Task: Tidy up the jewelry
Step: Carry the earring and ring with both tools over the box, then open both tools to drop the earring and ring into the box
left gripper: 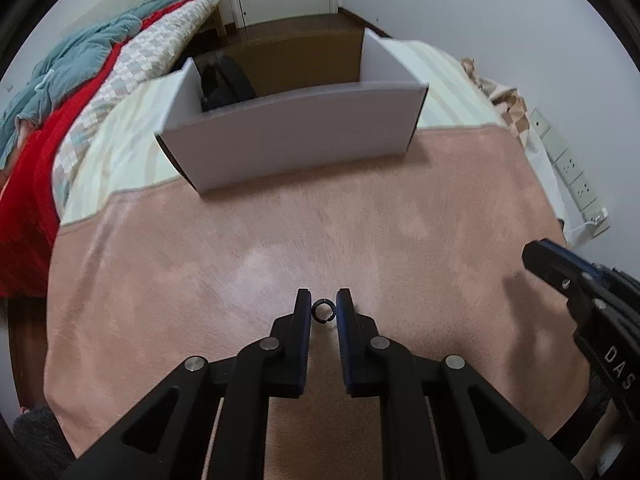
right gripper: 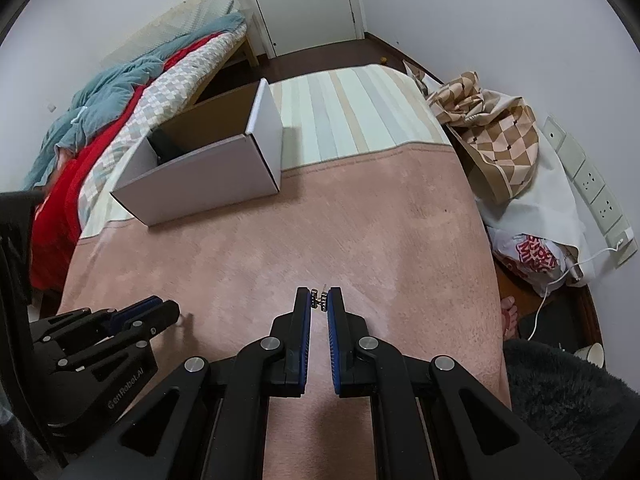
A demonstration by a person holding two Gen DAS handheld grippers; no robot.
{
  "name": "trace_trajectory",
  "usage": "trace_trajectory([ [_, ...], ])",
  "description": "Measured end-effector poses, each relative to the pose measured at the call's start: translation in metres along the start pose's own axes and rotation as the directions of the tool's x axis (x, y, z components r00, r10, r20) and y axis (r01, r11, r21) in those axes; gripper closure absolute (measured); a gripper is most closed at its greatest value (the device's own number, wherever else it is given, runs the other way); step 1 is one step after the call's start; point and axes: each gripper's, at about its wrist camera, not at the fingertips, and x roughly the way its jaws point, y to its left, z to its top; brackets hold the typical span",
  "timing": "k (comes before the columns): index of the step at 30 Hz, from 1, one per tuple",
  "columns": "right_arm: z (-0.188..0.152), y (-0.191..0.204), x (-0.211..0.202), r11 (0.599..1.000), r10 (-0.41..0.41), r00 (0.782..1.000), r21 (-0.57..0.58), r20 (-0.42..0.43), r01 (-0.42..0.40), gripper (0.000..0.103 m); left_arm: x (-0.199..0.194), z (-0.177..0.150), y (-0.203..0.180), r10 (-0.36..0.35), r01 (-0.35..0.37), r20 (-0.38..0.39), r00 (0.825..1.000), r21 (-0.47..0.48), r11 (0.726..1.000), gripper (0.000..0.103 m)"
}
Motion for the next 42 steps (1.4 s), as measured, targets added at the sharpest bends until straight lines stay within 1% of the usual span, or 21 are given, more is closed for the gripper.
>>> trace_trajectory([
  [3,0.009,0.003,-0.008,1.000,0.026,1.000,0.007,0.014,-0.026,0.094,-0.016,0.015,0.005,-0.020,0.020,0.033,0.999,-0.013,1.000,0.093],
  [4,0.015,0.005,-0.011,0.999,0.039,0.999,0.009,0.019,-0.040,0.094,-0.023,0.025,0.009,-0.035,0.036,0.045,0.998,-0.023,0.999,0.093],
  [8,0.055,0.019,-0.019,0.995,0.102,0.993,-0.016,0.050,-0.102,0.094,-0.041,0.076,0.029,-0.081,0.087,0.092,0.992,-0.065,0.994,0.093],
  [10,0.081,0.027,-0.019,0.990,0.139,0.988,-0.032,0.061,-0.137,0.094,-0.043,0.105,0.038,-0.099,0.107,0.096,0.990,-0.079,0.991,0.093],
  [11,0.100,0.033,-0.015,0.986,0.163,0.985,-0.046,0.059,-0.160,0.094,-0.042,0.115,0.043,-0.104,0.112,0.094,0.990,-0.081,0.990,0.093],
  [12,0.108,0.037,-0.012,0.984,0.171,0.983,-0.052,0.060,-0.168,0.094,-0.039,0.130,0.049,-0.112,0.120,0.090,0.990,-0.089,0.989,0.093],
  [13,0.126,0.043,-0.004,0.980,0.189,0.981,-0.068,0.045,-0.186,0.094,-0.035,0.145,0.055,-0.112,0.120,0.082,0.990,-0.096,0.988,0.093],
  [16,0.162,0.051,0.024,0.972,0.223,0.975,-0.068,-0.016,-0.223,0.094,-0.021,0.174,0.068,-0.119,0.124,0.055,0.991,-0.113,0.986,0.093],
  [20,0.192,0.061,0.063,0.969,0.222,0.970,-0.091,-0.103,-0.232,0.094,-0.001,0.198,0.076,-0.131,0.131,0.010,0.991,-0.110,0.985,0.093],
  [22,0.200,0.066,0.078,0.961,0.236,0.959,-0.107,-0.155,-0.253,0.094,0.008,0.205,0.078,-0.130,0.128,-0.008,0.992,-0.115,0.985,0.093],
  [25,0.208,0.072,0.099,0.958,0.232,0.947,-0.116,-0.224,-0.262,0.093,0.019,0.214,0.082,-0.143,0.136,-0.040,0.989,-0.140,0.981,0.091],
  [28,0.210,0.069,0.108,0.963,0.220,0.944,-0.098,-0.245,-0.249,0.089,0.022,0.217,0.088,-0.140,0.129,-0.051,0.989,-0.169,0.977,0.085],
  [29,0.210,0.068,0.108,0.963,0.225,0.944,-0.089,-0.242,-0.253,0.079,0.021,0.218,0.089,-0.128,0.119,-0.047,0.991,-0.169,0.978,0.080],
  [30,0.210,0.067,0.107,0.963,0.230,0.943,-0.082,-0.239,-0.256,0.066,0.018,0.217,0.089,-0.112,0.105,-0.035,0.993,-0.162,0.981,0.068],
  [31,0.210,0.066,0.105,0.964,0.232,0.945,-0.076,-0.230,-0.255,0.062,0.015,0.217,0.090,-0.103,0.097,-0.026,0.994,-0.159,0.982,0.061],
  [32,0.211,0.064,0.104,0.965,0.232,0.947,-0.072,-0.224,-0.254,0.060,0.012,0.216,0.092,-0.092,0.088,-0.015,0.996,-0.164,0.983,0.048],
  [33,0.211,0.063,0.101,0.965,0.234,0.948,-0.070,-0.217,-0.254,0.060,0.008,0.215,0.094,-0.087,0.086,-0.001,0.996,-0.168,0.982,0.043],
  [38,0.208,0.057,0.083,0.974,0.197,0.967,-0.082,-0.164,-0.212,0.060,-0.006,0.205,0.100,-0.051,0.055,0.028,0.998,-0.174,0.983,0.041],
  [39,0.206,0.056,0.077,0.979,0.166,0.975,-0.096,-0.146,-0.181,0.060,-0.009,0.200,0.100,-0.034,0.039,0.032,0.999,-0.171,0.985,0.039],
  [41,0.200,0.054,0.069,0.983,0.122,0.985,-0.119,-0.124,-0.137,0.060,-0.012,0.192,0.102,-0.015,0.021,0.037,0.999,-0.173,0.985,0.038],
  [42,0.197,0.054,0.067,0.986,0.094,0.988,-0.129,-0.120,-0.109,0.058,-0.013,0.186,0.102,-0.007,0.014,0.038,0.999,-0.176,0.984,0.038],
])
